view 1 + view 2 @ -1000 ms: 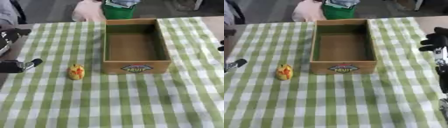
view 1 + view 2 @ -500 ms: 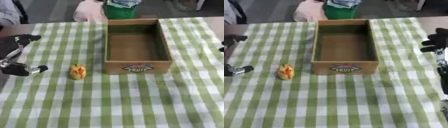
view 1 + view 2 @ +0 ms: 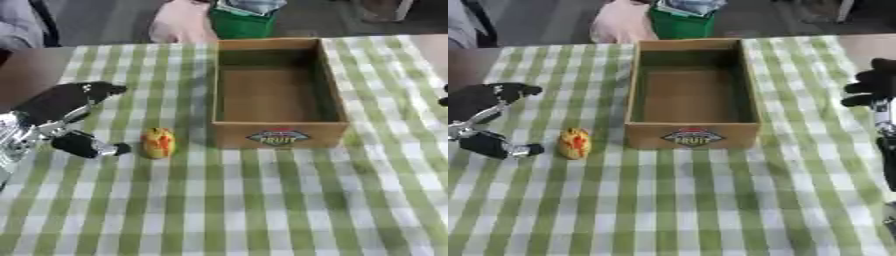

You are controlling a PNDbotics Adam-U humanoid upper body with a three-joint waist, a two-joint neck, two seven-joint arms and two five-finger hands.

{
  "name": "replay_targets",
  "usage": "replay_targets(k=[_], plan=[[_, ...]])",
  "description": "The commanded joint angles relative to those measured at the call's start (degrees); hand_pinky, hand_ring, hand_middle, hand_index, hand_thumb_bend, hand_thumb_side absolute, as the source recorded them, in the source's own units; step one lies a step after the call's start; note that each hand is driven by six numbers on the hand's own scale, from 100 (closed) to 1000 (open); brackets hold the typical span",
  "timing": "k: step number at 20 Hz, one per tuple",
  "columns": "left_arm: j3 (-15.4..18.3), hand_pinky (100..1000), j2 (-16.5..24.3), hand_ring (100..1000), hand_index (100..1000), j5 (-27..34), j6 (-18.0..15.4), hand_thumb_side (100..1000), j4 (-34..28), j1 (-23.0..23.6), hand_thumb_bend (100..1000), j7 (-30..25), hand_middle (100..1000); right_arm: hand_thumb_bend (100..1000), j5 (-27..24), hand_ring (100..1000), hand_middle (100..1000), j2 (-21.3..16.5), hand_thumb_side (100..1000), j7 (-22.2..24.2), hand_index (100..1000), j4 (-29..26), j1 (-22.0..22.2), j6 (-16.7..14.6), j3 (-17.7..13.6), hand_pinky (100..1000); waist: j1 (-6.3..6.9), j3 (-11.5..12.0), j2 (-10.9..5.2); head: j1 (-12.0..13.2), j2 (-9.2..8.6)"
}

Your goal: Pick up objects on the table and place them in the box.

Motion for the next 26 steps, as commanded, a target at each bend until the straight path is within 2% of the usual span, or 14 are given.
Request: replay_targets(k=[1, 6, 9, 13, 18, 25, 26], plan=[[0.6, 700, 1.2, 832, 995, 1.1, 0.8, 712, -2.4, -1.2, 580, -2.9, 841, 100, -0.2, 626, 618, -1.0, 539, 0.1, 769, -0.8, -0.4, 0.0, -0.3, 562, -0.08, 0.1, -1.22, 0.1, -0.44], [1.5, 698, 0.8, 828, 995, 3.0, 2.7, 722, -4.9, -1.5, 580, -7.6, 837, 100, -0.1, 627, 618, -0.9, 540, 0.1, 769, -0.8, -0.3, 0.0, -0.3, 562, -0.16, 0.2, -1.23, 0.2, -0.52], [1.9, 694, -0.3, 822, 985, 4.2, 4.2, 764, -6.6, -2.2, 560, -10.4, 831, 100, -0.1, 627, 618, -0.9, 540, 0.1, 769, -0.8, -0.3, 0.0, -0.3, 563, -0.23, 0.2, -1.24, 0.3, -0.42], [2.1, 690, -2.2, 820, 984, 5.0, 6.4, 778, -8.9, -3.5, 555, -13.9, 829, 100, -0.1, 627, 618, -0.8, 541, 0.0, 769, -0.8, -0.2, 0.0, -0.3, 563, -0.28, 0.3, -1.24, 0.6, -0.24], [2.0, 687, -3.1, 820, 979, 3.0, 8.0, 726, -9.4, -4.4, 535, -18.4, 802, 100, 0.1, 627, 618, -0.7, 542, 0.1, 768, -0.8, 0.0, 0.1, -0.3, 563, -0.17, 0.4, -1.33, 0.5, 0.02], [3.4, 687, -3.3, 820, 979, 2.7, 8.3, 726, -10.8, -4.9, 535, -25.1, 802, 100, 0.1, 627, 618, -0.7, 542, 0.0, 768, -0.8, 0.0, 0.2, -0.3, 563, -0.13, 0.5, -1.37, 0.4, 0.12], [3.5, 675, -3.2, 819, 962, 2.7, 8.4, 645, -11.1, -4.9, 501, -25.9, 755, 100, 0.1, 627, 618, -0.7, 540, 0.0, 768, -0.8, 0.0, 0.2, -0.3, 563, -0.06, 0.4, -1.31, 0.4, 0.14]])
